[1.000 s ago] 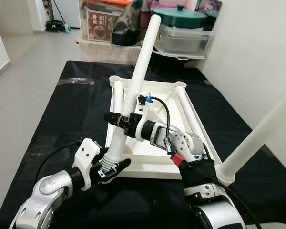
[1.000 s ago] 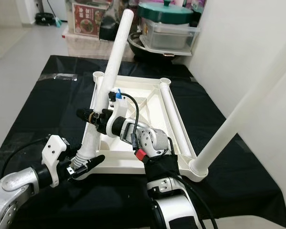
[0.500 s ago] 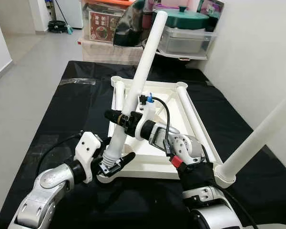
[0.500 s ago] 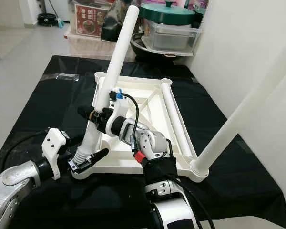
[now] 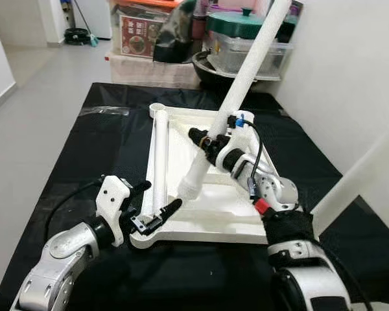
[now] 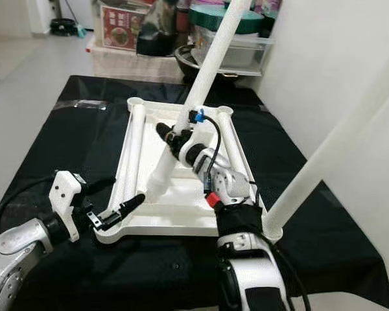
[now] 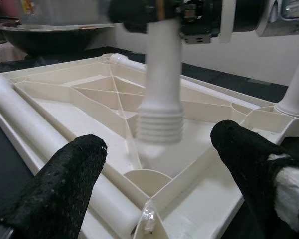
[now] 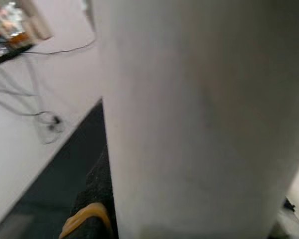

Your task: Building children table

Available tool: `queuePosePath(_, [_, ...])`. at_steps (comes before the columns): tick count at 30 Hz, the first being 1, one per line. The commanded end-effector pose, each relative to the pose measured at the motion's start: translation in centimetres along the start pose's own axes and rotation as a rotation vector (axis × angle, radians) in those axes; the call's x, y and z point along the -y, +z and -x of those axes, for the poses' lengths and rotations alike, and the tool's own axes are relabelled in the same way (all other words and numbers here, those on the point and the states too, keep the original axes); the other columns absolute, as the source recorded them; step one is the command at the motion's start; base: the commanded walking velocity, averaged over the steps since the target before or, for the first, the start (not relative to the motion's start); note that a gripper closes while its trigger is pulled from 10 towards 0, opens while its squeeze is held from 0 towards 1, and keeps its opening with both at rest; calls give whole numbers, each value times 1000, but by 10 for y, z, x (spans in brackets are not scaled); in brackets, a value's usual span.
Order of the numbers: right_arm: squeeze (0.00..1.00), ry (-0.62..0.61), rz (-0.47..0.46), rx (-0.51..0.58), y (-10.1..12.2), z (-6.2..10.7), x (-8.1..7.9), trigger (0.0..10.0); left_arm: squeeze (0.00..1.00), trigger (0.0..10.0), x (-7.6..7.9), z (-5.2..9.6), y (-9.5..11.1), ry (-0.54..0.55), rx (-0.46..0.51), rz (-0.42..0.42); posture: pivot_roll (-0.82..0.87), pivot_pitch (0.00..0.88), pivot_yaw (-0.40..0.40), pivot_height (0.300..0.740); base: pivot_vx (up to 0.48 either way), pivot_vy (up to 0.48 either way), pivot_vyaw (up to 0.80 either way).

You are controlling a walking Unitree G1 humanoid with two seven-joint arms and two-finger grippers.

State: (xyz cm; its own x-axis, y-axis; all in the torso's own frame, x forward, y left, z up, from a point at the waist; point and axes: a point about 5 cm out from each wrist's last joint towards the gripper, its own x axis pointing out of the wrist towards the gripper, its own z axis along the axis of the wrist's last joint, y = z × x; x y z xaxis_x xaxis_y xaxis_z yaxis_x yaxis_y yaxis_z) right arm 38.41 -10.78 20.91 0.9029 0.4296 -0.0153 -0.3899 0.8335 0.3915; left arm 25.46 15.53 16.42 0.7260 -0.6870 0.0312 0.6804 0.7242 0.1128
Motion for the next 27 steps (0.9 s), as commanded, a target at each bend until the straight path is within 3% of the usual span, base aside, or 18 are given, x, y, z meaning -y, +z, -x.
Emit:
queuePosePath(1, [0, -20, 10, 53, 13, 0, 3, 0, 0, 10000, -2, 1, 3, 17, 12, 5, 66, 0, -129, 740, 0, 0, 0])
queuePosePath(4, [0, -41, -1, 96, 21, 3, 8, 0, 0, 10000, -14, 2, 11, 80, 38, -29, 64, 0, -125, 740, 0, 0, 0])
queuePosePath(6, [0, -41, -1, 96, 21, 3, 8, 0, 0, 10000, -14, 2, 11, 80, 38, -29, 64, 0, -125, 740, 0, 0, 0])
queuePosePath(8, [0, -37, -24, 131, 22, 3, 5, 0, 0, 10000, -43, 1, 31, 248, 79, -106, 64, 0, -117, 740, 0, 0, 0])
queuePosePath(9, [0, -37, -24, 131, 22, 3, 5, 0, 0, 10000, -43, 1, 31, 248, 79, -106, 64, 0, -117, 740, 0, 0, 0])
queuePosePath(11, [0, -27, -54, 144, 16, 1, 0, 0, 0, 10000, -78, -6, 79, 398, 186, -166, 82, 0, -121, 740, 0, 0, 0])
queuePosePath(13, [0, -28, -67, 144, 12, -1, -1, 0, 0, 10000, -97, -12, 128, 442, 285, -215, 83, 0, -128, 740, 0, 0, 0])
queuePosePath(17, [0, -30, -69, 149, 14, -1, 0, 0, 0, 10000, -98, -15, 138, 429, 299, -226, 87, 0, -142, 740, 0, 0, 0])
queuePosePath(19, [0, -35, -73, 164, 21, -1, 4, 0, 0, 10000, -97, -22, 159, 398, 318, -252, 85, 0, -156, 740, 0, 0, 0])
queuePosePath(27, [0, -62, -71, 173, 24, 0, 10, 0, 0, 10000, -91, -26, 205, 386, 400, -336, 94, 0, -197, 740, 0, 0, 0])
